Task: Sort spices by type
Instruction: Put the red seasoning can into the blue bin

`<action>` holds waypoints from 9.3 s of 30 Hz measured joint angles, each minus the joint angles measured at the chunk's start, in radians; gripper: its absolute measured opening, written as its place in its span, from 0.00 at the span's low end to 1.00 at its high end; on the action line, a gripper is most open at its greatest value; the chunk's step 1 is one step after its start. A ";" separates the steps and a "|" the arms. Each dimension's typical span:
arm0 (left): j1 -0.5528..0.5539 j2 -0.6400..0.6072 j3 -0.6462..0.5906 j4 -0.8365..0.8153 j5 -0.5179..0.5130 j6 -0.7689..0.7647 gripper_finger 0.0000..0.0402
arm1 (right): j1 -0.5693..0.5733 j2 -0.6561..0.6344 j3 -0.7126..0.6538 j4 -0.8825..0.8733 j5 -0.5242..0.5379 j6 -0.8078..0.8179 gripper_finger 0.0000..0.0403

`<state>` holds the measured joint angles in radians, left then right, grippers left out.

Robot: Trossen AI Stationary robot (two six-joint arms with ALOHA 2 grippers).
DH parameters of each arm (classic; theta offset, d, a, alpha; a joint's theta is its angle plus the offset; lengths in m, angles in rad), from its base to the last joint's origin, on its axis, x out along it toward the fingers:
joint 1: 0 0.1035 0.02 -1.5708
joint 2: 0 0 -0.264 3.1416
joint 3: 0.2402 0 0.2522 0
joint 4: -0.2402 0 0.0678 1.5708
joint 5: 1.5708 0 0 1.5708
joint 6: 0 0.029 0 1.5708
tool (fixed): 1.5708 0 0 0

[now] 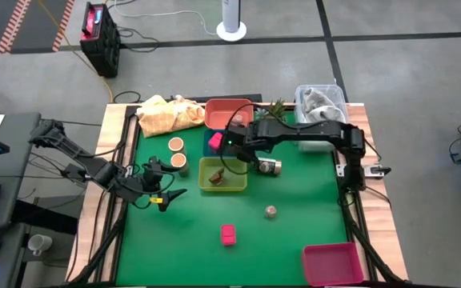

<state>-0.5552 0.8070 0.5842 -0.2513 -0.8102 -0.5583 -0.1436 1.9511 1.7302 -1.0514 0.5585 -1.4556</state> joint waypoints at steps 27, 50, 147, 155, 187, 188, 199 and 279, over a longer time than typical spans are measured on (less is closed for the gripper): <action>0.000 0.000 0.000 -0.001 -0.014 -0.043 0.97 | -0.037 0.099 0.000 0.127 -0.028 -0.254 0.56; -0.001 0.037 0.000 0.002 -0.029 -0.022 0.97 | -0.068 0.198 0.000 0.121 -0.119 -0.106 0.58; 0.106 0.037 0.083 -0.048 -0.005 0.166 0.97 | 0.555 0.240 0.245 0.110 -0.490 0.415 0.71; 0.098 0.037 0.082 -0.053 -0.005 0.146 0.97 | 0.556 0.246 0.245 0.098 -0.489 0.410 0.71; 0.076 0.085 0.082 -0.046 0.020 0.086 0.97 | 0.528 0.297 0.265 0.119 -0.475 0.304 0.71; 0.076 0.085 0.082 -0.047 0.020 0.086 0.97 | 0.528 0.297 0.265 0.113 -0.475 0.304 0.71; 0.076 0.085 0.082 -0.049 0.020 0.075 0.97 | 0.514 0.297 0.239 0.075 -0.482 0.418 0.71; 0.076 0.083 0.082 -0.049 0.065 0.085 0.97 | 0.601 0.353 0.304 -0.012 -0.486 0.455 0.94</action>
<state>-0.4793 0.8900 0.6662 -0.3008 -0.7448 -0.4730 0.4577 2.3039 2.0341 -1.0634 0.0725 -1.0010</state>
